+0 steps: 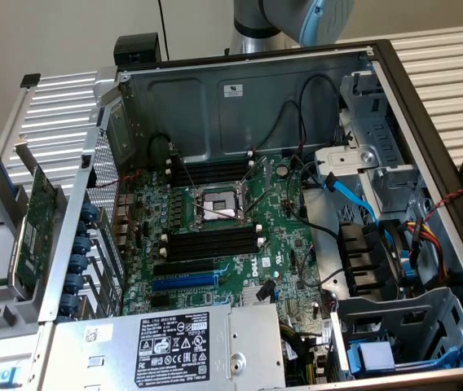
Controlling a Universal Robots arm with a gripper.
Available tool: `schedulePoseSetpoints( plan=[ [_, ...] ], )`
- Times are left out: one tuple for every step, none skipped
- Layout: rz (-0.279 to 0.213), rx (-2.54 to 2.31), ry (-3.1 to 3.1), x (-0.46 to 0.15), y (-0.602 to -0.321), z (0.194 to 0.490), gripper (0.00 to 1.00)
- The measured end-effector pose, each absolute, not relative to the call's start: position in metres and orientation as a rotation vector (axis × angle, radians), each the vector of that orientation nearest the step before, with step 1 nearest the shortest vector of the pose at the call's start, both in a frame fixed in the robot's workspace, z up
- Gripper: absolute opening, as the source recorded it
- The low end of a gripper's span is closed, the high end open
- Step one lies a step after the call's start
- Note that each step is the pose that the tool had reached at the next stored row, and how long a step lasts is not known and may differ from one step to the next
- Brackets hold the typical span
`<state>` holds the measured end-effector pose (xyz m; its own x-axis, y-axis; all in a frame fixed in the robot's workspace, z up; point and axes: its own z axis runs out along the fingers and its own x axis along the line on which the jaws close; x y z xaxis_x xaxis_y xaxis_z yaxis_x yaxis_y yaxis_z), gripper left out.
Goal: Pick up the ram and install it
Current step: 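Pick up the ram and move it above insertion slot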
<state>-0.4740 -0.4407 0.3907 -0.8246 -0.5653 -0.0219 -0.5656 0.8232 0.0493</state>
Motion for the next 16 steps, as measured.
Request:
schedulePoseSetpoints(
  plan=[
    [0.084, -0.955, 2.985, -0.4740, -0.4407, 0.3907, 0.11],
    [0.084, -0.983, 2.977, -0.4740, -0.4407, 0.3907, 0.11],
    [0.084, -1.010, 2.968, -0.4740, -0.4408, 0.3907, 0.11],
    [0.084, -1.038, 2.959, -0.4740, -0.4407, 0.3907, 0.11],
    [0.085, -1.064, 2.950, -0.4740, -0.4408, 0.3907, 0.11],
    [0.085, -1.091, 2.941, -0.4740, -0.4408, 0.3907, 0.11],
    [0.085, -1.118, 2.932, -0.4740, -0.4407, 0.3907, 0.11],
    [0.085, -1.145, 2.922, -0.4740, -0.4407, 0.3907, 0.11],
    [0.085, -1.171, 2.912, -0.4740, -0.4407, 0.3906, 0.11],
    [0.085, -1.198, 2.901, -0.4740, -0.4408, 0.3907, 0.11],
    [0.085, -1.225, 2.891, -0.4740, -0.4407, 0.3907, 0.11],
    [0.085, -1.252, 2.879, -0.4740, -0.4407, 0.3907, 0.11],
    [0.085, -1.278, 2.868, -0.4740, -0.4407, 0.3906, 0.11],
    [0.085, -1.304, 2.857, -0.4740, -0.4407, 0.3907, 0.11],
    [0.085, -1.330, 2.846, -0.4740, -0.4407, 0.3907, 0.11],
    [0.085, -1.356, 2.834, -0.4740, -0.4407, 0.3907, 0.11]
  ],
)
